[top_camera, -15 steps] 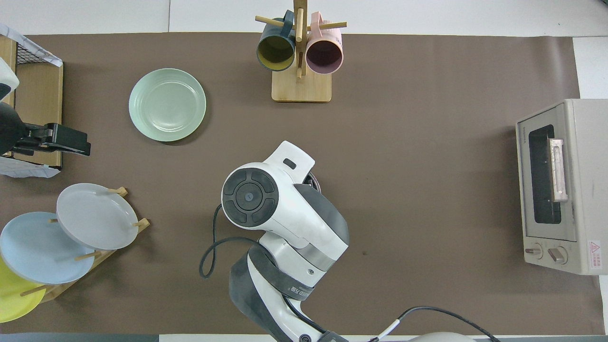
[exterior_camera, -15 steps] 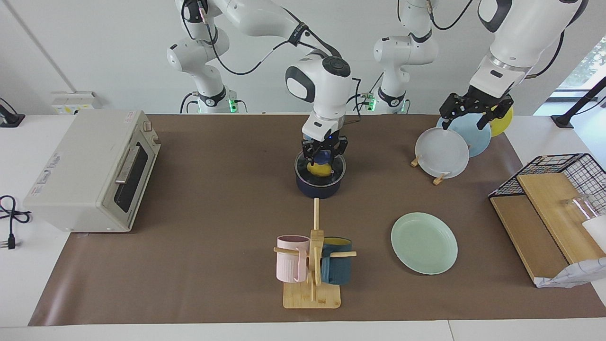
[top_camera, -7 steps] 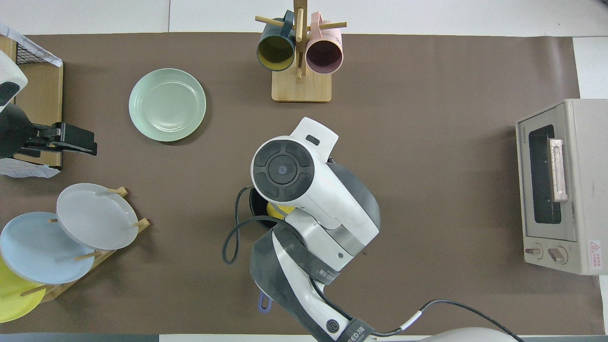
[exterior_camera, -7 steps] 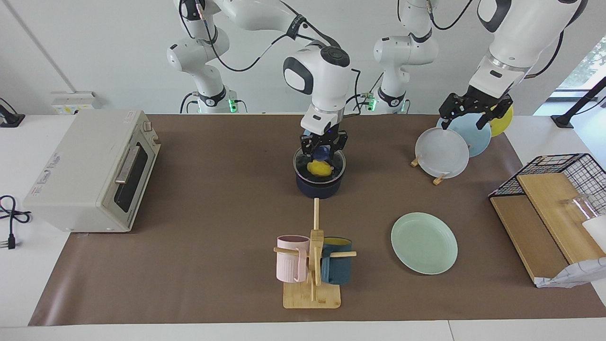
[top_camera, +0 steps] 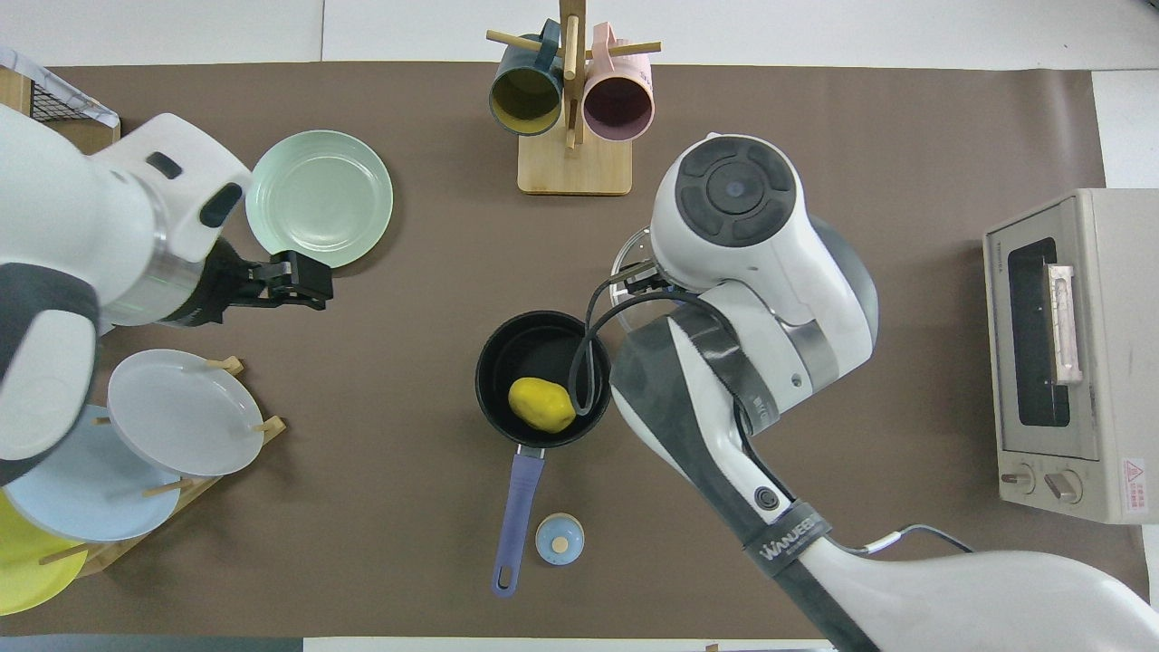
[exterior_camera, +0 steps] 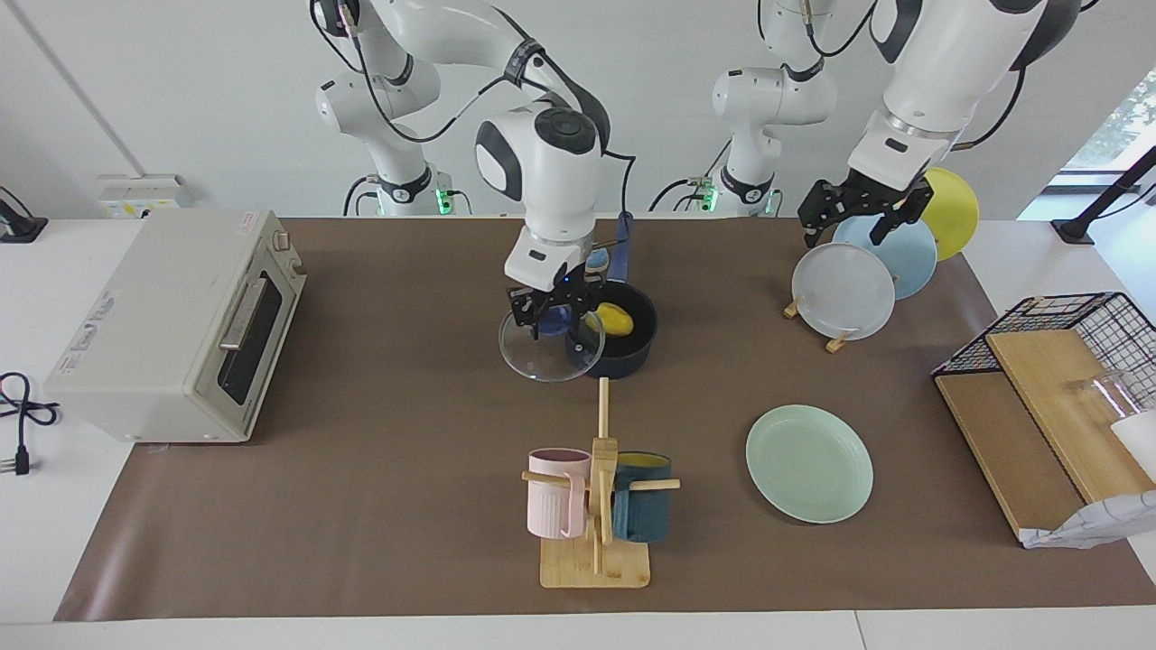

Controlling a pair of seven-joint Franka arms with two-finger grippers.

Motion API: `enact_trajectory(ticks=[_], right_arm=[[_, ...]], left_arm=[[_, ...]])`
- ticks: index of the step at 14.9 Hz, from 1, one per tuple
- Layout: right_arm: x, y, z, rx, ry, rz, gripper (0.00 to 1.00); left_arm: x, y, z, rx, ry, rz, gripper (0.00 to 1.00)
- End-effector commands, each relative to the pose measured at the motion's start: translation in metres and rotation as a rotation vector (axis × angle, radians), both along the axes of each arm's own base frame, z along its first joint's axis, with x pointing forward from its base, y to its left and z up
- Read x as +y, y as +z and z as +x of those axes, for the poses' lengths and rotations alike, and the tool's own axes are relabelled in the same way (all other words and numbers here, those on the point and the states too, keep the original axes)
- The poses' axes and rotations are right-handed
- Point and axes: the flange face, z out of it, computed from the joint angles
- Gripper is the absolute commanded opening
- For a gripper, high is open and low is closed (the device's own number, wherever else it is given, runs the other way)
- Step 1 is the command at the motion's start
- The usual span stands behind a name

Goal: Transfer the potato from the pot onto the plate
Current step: 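Lift the lid with the right gripper while the left gripper approaches the pot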

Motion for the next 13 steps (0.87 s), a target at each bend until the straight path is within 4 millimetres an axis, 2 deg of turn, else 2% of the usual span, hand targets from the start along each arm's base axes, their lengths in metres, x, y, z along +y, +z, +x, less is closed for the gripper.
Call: enact_trajectory(ticks=[1,3,5,7,9,12,13], right_arm=[[-0.053,0.004,0.005,0.028,0.039,-0.018,0.53],[-0.088,-0.003,0.009,0.051,0.06,-0.027,0.54],[-0.132,-0.015,0.013,0.071,0.077,-0.031,0.55],[-0.166,-0.025,0.012,0.093,0.1,-0.033,0.56],[-0.195,-0.036,0.011,0.089,0.116,-0.03,0.56],[-0.222,-0.052,0.004,0.067,0.152,-0.026,0.57],[-0.229,-0.059,0.001,0.054,0.165,-0.024,0.57]], left_arm=[[-0.052,-0.052,-0.011,-0.007,0.073,-0.016,1.0],[-0.103,-0.107,-0.005,0.003,0.149,-0.017,1.0],[-0.126,-0.14,-0.007,0.01,0.171,-0.012,1.0],[-0.145,-0.173,-0.013,-0.006,0.197,-0.028,1.0],[-0.153,-0.188,-0.021,-0.017,0.215,-0.038,1.0],[-0.16,-0.192,-0.023,-0.023,0.248,-0.046,1.0],[-0.165,-0.199,-0.027,-0.015,0.266,-0.04,1.0]])
